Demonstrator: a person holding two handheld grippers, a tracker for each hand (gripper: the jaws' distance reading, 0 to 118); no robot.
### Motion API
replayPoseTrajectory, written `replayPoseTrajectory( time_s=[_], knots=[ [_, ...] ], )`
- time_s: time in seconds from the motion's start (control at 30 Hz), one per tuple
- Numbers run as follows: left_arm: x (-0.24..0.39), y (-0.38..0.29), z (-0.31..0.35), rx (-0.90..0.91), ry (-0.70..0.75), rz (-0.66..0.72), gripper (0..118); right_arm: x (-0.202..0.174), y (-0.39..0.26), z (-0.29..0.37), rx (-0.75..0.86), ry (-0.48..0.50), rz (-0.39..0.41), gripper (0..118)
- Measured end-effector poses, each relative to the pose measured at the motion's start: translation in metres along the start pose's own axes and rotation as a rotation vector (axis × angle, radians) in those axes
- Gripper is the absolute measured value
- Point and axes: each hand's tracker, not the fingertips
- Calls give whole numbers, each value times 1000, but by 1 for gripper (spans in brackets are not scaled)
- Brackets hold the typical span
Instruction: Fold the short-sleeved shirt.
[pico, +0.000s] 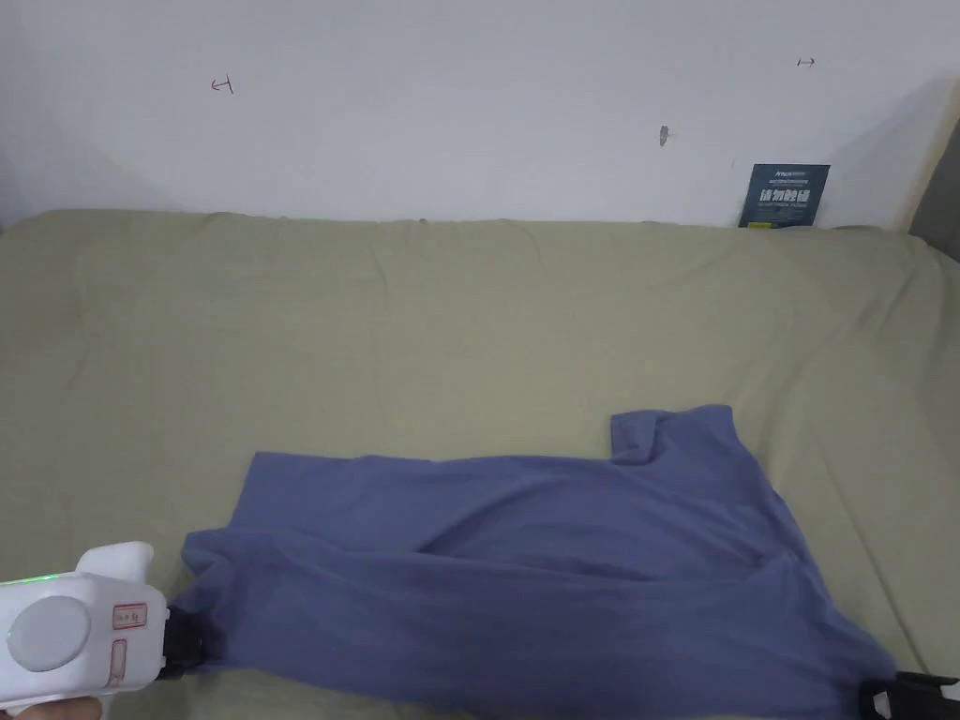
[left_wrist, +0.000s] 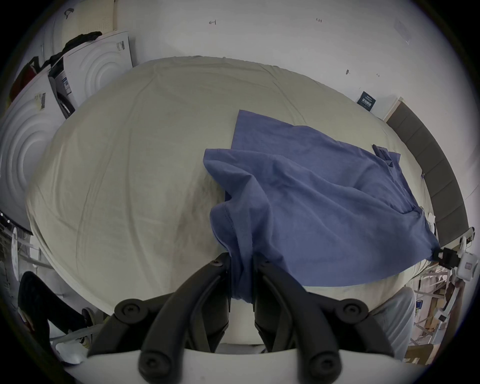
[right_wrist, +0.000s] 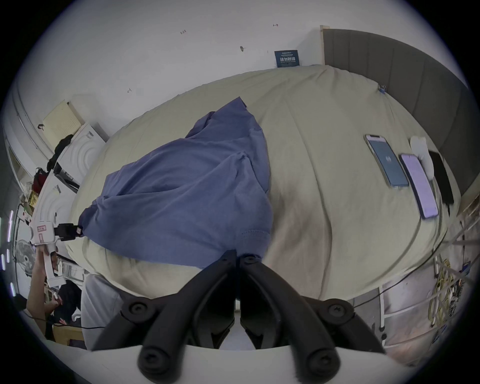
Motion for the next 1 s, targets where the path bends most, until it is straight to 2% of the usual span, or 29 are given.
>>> replayPoseTrajectory(
  time_s=[0.13, 0.2, 0.23, 0.27, 0.3, 0.33, 0.37, 0.53, 0.57, 0.6, 0.63, 0.67, 0.7, 0.73, 0.77, 0.83, 0.87, 0.97, 1.0],
  knots=[
    [-12, 5, -6, 5, -9, 14, 13, 5, -5, -12, -13, -11, 6, 3],
    [-9, -2, -8, 18, -25, 23, 15, 7, -2, -20, -24, -22, -15, 4],
    [-9, -3, -8, 21, -38, 21, 34, 6, -2, -22, -15, -19, -28, 18],
    [-8, -5, -9, 24, -15, 8, 92, 5, -2, -21, 1, -48, -25, 51],
    [-8, -6, -12, 8, 3, -18, 118, 6, 0, -22, 7, -64, -5, 103],
    [-11, -10, -5, 20, 33, -44, 114, 4, 1, -21, 6, -87, 5, 118],
    [-13, -6, 3, 56, 1, -21, 112, 1, 5, -13, 72, -92, 24, 117],
    [-3, 17, 27, 110, -28, -20, 111, -6, 30, -27, 73, -77, 37, 115],
    [-2, 31, 21, 120, -33, -20, 108, -9, 36, -31, 88, -83, 44, 111],
    [0, 42, 18, 129, -50, -20, 100, -14, 42, -28, 102, -93, 17, 94],
    [3, 53, 15, 136, -61, -15, 83, -18, 48, -31, 110, -89, 19, 71],
    [7, 64, 10, 137, -63, -15, 39, -21, 54, -36, 116, -94, 21, 39],
    [15, 67, 4, 151, -58, -18, 0, -23, 61, -41, 122, -100, 27, 0],
    [22, 75, -3, 157, -45, -30, 0, -26, 66, -40, 142, -131, -8, 0],
    [28, 86, -12, 205, -25, -28, 0, -26, 71, -43, 151, -113, -9, 0],
    [26, 119, -28, 184, -21, -38, 0, -25, 85, -51, 143, -95, -4, 0],
    [24, 135, -38, 179, -21, -33, 0, -26, 92, -59, 143, -133, -24, 0],
    [25, 170, -77, 166, -22, -43, 0, -23, 108, -74, 139, -140, -14, 0],
    [24, 181, -93, 144, -7, -53, 11, -21, 112, -80, 134, -153, -20, 0]
  ],
)
